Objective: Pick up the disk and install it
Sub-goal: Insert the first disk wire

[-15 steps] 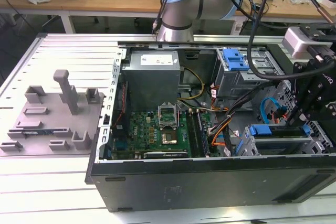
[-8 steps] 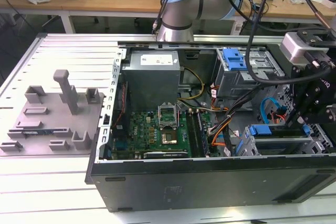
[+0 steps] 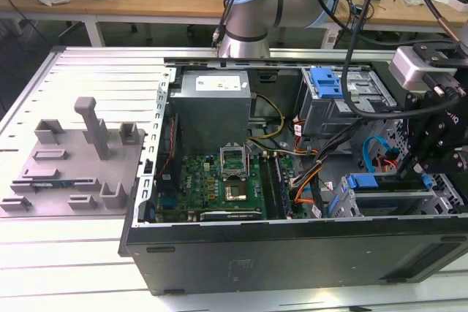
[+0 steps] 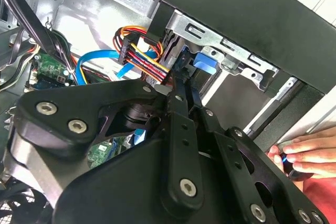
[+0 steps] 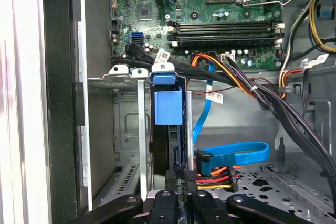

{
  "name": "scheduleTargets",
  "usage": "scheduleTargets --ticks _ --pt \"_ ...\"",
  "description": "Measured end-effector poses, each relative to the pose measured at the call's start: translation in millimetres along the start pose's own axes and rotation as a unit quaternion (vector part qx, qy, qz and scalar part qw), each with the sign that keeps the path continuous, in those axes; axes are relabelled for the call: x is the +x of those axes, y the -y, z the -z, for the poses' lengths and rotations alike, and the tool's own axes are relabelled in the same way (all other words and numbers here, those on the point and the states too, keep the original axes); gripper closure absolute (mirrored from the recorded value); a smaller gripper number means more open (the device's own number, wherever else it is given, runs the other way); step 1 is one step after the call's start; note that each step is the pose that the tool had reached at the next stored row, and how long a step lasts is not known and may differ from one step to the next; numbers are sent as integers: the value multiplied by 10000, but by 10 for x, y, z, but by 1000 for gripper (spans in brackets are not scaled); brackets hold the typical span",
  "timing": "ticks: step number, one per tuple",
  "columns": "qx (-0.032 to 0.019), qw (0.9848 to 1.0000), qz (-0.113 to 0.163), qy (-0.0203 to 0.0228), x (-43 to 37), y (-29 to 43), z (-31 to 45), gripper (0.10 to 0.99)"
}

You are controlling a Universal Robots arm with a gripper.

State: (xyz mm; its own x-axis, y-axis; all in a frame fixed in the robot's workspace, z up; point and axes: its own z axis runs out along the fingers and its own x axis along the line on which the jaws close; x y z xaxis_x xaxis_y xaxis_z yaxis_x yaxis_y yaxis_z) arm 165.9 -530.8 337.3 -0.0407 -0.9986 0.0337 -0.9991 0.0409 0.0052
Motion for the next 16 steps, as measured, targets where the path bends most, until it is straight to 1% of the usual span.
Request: scheduleTargets --ticks 5,6,7,9,13,15,16 --pt "-1 10000 -1 5 2 -1 -5 922" --pt "-1 10000 0 5 2 -1 -2 910" --pt "0 10000 0 1 2 -1 8 847" --pt "0 10000 -1 1 3 -1 29 847" --pt "0 10000 0 1 6 -1 130 847" --pt "0 10000 0 1 10 -2 238 847" --pt "0 10000 0 2 11 -2 264 847"
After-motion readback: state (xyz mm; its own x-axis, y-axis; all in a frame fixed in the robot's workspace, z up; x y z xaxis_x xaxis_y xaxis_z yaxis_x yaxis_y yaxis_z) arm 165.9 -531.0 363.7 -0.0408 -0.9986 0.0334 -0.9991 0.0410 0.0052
